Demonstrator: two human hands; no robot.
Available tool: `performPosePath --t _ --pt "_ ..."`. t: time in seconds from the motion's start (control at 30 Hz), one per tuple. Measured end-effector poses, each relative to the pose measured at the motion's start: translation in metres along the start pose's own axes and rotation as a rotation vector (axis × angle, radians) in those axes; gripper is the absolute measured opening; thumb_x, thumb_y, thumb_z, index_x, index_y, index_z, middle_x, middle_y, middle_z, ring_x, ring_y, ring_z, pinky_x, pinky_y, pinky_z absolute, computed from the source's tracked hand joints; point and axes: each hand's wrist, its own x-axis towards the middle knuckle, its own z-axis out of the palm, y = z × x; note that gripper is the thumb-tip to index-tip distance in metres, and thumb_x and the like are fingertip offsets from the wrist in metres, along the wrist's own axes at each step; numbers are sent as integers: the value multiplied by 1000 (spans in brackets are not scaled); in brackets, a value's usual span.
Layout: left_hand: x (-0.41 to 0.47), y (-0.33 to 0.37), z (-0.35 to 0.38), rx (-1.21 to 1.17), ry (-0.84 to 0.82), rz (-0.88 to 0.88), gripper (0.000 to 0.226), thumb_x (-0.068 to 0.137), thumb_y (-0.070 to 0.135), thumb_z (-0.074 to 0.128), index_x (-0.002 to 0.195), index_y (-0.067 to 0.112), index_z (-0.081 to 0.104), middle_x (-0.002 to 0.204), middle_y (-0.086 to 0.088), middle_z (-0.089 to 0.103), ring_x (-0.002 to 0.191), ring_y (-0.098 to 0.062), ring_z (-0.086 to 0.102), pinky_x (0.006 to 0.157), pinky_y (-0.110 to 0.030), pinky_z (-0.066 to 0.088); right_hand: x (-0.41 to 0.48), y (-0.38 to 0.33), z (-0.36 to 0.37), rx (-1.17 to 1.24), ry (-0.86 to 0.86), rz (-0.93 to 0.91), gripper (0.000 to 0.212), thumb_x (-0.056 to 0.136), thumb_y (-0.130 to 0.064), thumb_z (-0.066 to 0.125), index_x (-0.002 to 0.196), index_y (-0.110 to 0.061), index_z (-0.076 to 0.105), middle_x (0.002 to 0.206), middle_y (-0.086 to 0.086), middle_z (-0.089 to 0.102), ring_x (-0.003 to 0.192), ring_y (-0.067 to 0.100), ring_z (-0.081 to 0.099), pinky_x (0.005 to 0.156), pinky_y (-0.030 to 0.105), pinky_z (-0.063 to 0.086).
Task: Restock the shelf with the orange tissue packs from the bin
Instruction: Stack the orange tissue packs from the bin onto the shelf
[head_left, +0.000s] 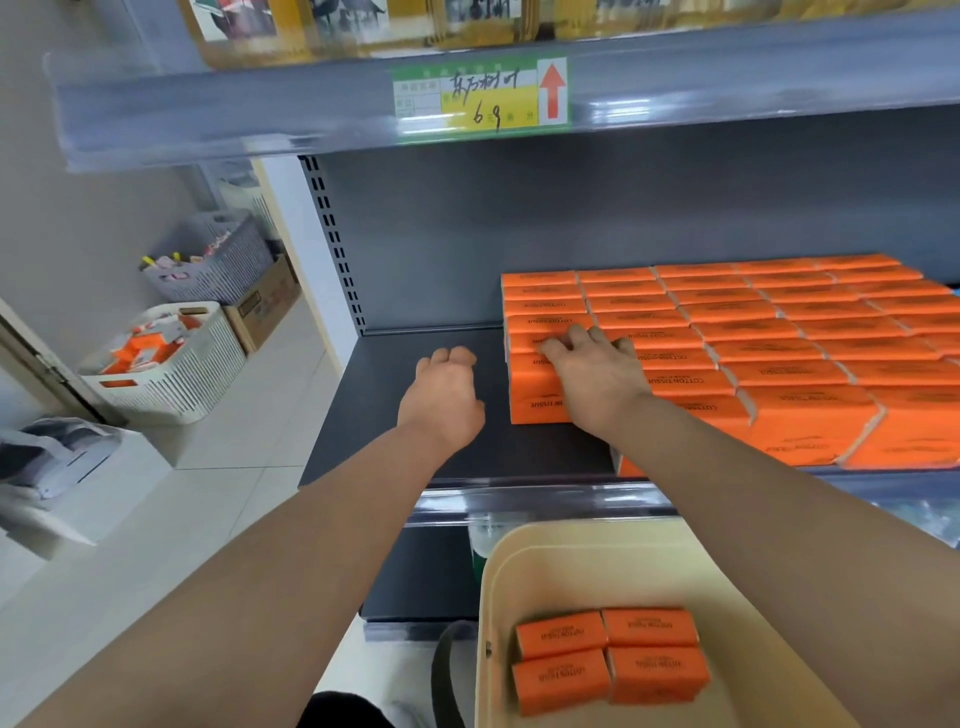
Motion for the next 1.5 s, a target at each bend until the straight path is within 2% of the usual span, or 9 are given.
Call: performPosePath --t 0.27,0.4,0.53,0.77,0.9,1.07,1.27,1.4,1.5 --pt "-18 21 -23 -30 50 50 56 88 11 60 139 11 38 139 -7 42 131 -24 35 90 -34 45 -36 13 -20 45 132 -15 67 76 3 55 136 -23 42 133 7 44 123 28 40 96 44 36" --pt "-37 38 -34 -41 82 101 54 88 10 59 138 11 40 136 -7 44 128 -24 36 88 -33 43 -69 19 -23 43 196 -14 56 79 -4 59 130 -24 48 127 5 48 117 27 44 90 42 39" --pt "-78 53 -16 -45 63 146 52 87 11 59 135 12 43 132 -8 47 124 -25 40 90 -35 43 -131 22 -8 107 169 -32 52 80 -5 58 129 -20 51 122 6 51 115 29 48 88 42 40" --pt "-157 65 73 -11 -129 197 52 84 13 59 134 16 45 133 -3 51 124 -21 45 101 -34 42 -233 30 52 131 -163 -7 50 85 -10 50 132 -26 46 128 3 46 121 24 44 95 38 38" --pt "-202 62 129 -14 -359 177 44 86 16 58 129 13 46 129 -9 51 121 -26 49 100 -36 40 -280 41 92 170 -367 50 42 84 -8 50 124 -22 48 124 5 45 118 27 45 94 38 39" --pt "-246 43 181 71 -543 94 44 90 15 51 132 13 42 136 -9 46 128 -24 43 106 -33 36 -295 42 126 240 -580 17 42 90 -11 47 131 -21 47 133 8 44 126 29 42 99 37 39" --pt "-254 57 202 95 -543 200 35 91 15 47 126 15 49 129 -5 52 121 -23 45 101 -33 39 -294 46 151 221 -734 -88 46 87 -22 61 131 -22 49 133 5 45 126 24 42 101 35 38" --pt "-256 53 208 130 -555 181 37 91 9 45 128 15 49 129 -6 52 121 -23 45 101 -32 38 -288 45 162 197 -817 -121 61 79 -35 73 133 -23 47 136 3 45 126 25 43 101 37 37" --pt "-256 53 210 99 -556 149 37 91 10 47 128 16 49 129 -5 51 121 -21 45 101 -31 39 -290 37 173 198 -846 -133 58 80 -33 72 132 -25 48 134 3 47 124 24 45 100 38 38"
